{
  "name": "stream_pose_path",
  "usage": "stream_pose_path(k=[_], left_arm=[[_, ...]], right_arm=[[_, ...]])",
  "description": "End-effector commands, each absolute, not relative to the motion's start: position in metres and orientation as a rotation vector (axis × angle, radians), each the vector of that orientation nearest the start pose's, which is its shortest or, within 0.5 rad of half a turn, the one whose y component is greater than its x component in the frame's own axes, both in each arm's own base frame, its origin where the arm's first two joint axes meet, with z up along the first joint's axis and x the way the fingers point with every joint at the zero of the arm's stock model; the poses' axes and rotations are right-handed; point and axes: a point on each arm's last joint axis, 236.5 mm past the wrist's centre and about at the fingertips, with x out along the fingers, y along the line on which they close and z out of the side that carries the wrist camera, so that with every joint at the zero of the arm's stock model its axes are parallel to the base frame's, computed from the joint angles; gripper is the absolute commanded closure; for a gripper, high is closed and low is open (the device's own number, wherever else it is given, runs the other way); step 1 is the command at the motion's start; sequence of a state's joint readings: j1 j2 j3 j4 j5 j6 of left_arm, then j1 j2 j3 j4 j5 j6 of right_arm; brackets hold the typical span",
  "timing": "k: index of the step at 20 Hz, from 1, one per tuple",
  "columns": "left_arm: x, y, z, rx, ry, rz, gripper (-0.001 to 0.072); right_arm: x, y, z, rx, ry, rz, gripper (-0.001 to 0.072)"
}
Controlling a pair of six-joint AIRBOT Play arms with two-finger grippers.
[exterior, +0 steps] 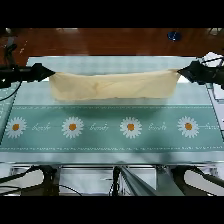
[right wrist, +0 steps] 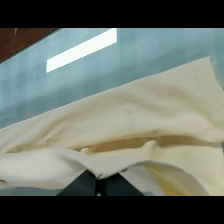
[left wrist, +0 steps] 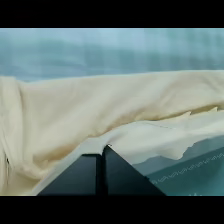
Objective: Fold the shirts.
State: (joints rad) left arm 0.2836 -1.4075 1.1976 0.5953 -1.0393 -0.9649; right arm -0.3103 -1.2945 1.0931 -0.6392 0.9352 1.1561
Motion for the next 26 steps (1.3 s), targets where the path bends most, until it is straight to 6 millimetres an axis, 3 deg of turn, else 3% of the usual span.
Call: stream_pose_path(k=[1, 5, 9, 11, 17, 19, 25, 26], left_arm=[[0.506, -0.040, 0.053, -0.557, 0.859, -0.466, 0.0677], [0.525, -0.034, 0.028, -0.574, 0.887, -0.462, 0.0677], [0.526, -0.034, -0.003, -0.604, 0.941, -0.453, 0.0677], [0.526, -0.034, -0.014, -0.614, 0.961, -0.451, 0.0676], [0.525, -0.033, -0.027, -0.601, 0.976, -0.458, 0.0676], [0.526, -0.033, -0.027, -0.599, 0.974, -0.456, 0.0676], [0.527, -0.032, -0.028, -0.597, 0.969, -0.450, 0.0671], [0.527, -0.031, -0.028, -0.596, 0.968, -0.449, 0.0612]], right_arm=[[0.487, 0.007, 0.029, 0.680, 0.814, 0.181, 0.0688], [0.495, -0.002, -0.014, 0.705, 0.865, 0.127, 0.0687], [0.500, -0.009, -0.040, 0.705, 0.885, 0.092, 0.0687], [0.508, -0.012, -0.036, 0.734, 0.843, 0.080, 0.0687], [0.554, -0.006, 0.026, 0.714, 0.660, 0.128, 0.0687], [0.559, -0.007, 0.019, 0.737, 0.675, 0.114, 0.0687], [0.558, -0.007, -0.030, 0.743, 0.757, 0.094, 0.0686], [0.557, -0.005, -0.038, 0.749, 0.774, 0.095, 0.0686]])
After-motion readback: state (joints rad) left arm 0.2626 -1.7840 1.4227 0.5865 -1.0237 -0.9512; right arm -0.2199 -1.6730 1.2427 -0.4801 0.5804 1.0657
